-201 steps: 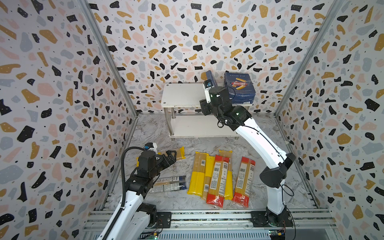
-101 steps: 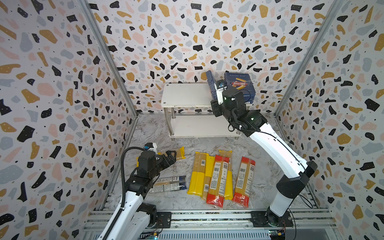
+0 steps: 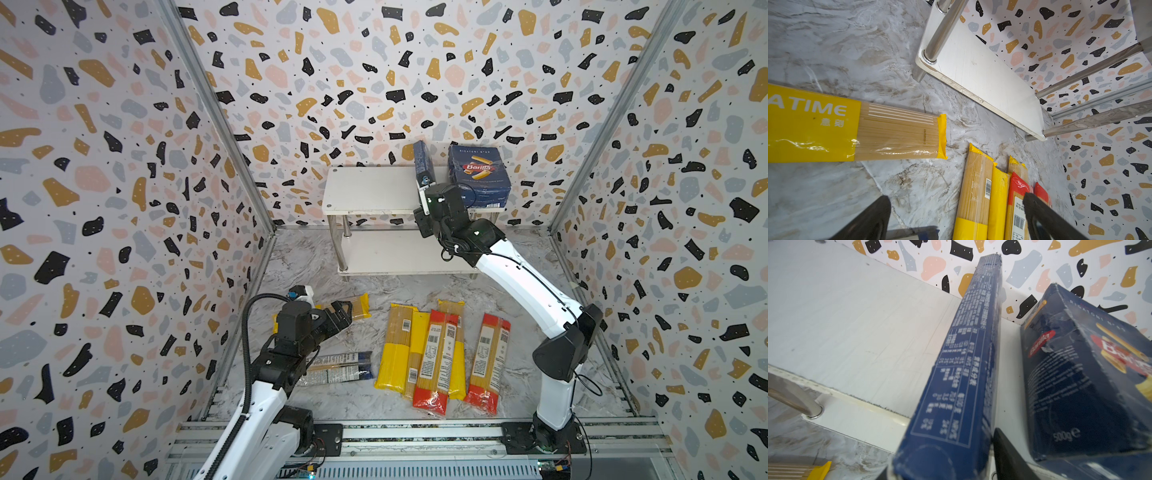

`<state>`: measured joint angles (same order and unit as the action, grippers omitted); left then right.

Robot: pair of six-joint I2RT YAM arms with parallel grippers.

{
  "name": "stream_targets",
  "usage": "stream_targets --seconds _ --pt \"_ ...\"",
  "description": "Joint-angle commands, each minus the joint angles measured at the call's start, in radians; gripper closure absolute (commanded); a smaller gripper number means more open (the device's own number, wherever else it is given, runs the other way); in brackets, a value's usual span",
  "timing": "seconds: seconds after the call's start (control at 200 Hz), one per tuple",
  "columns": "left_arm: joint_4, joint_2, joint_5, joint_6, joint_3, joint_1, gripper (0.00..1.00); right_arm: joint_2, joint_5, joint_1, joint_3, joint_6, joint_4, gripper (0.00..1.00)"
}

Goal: Place and organize the pasta boxes and bags onto the shelf
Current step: 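Open the right gripper and release the blue Spaghetti box on the shelf, then withdraw the right gripper down from the shelf while the left gripper rises toward it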

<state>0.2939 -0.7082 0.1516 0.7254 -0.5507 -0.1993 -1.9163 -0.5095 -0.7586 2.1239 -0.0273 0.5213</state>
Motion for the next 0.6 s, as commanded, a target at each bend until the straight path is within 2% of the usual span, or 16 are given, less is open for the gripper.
stream_targets --seconds 0.0,0.15,0.26,0.441,0.591 --pt "-0.017 0.003 -0.003 -0.010 0.004 -0.005 0.01 -0.021 -0.111 -0.051 0.055 -0.057 0.007 0.51" --pt "-0.020 0.004 0.005 -0.009 0.010 -0.005 0.01 -0.052 -0.242 -0.088 0.083 -0.100 -0.002 0.52" --pt "-0.017 0.010 0.006 -0.009 0.010 -0.005 0.00 -0.047 -0.269 -0.099 0.085 -0.103 -0.005 0.46" --pt "-0.015 0.016 0.009 -0.009 0.009 -0.005 0.01 0.008 -0.255 -0.100 0.070 -0.073 0.020 0.37" --pt "-0.014 0.014 0.011 -0.011 -0.007 -0.005 0.00 0.146 -0.179 -0.101 0.001 -0.031 0.005 0.35"
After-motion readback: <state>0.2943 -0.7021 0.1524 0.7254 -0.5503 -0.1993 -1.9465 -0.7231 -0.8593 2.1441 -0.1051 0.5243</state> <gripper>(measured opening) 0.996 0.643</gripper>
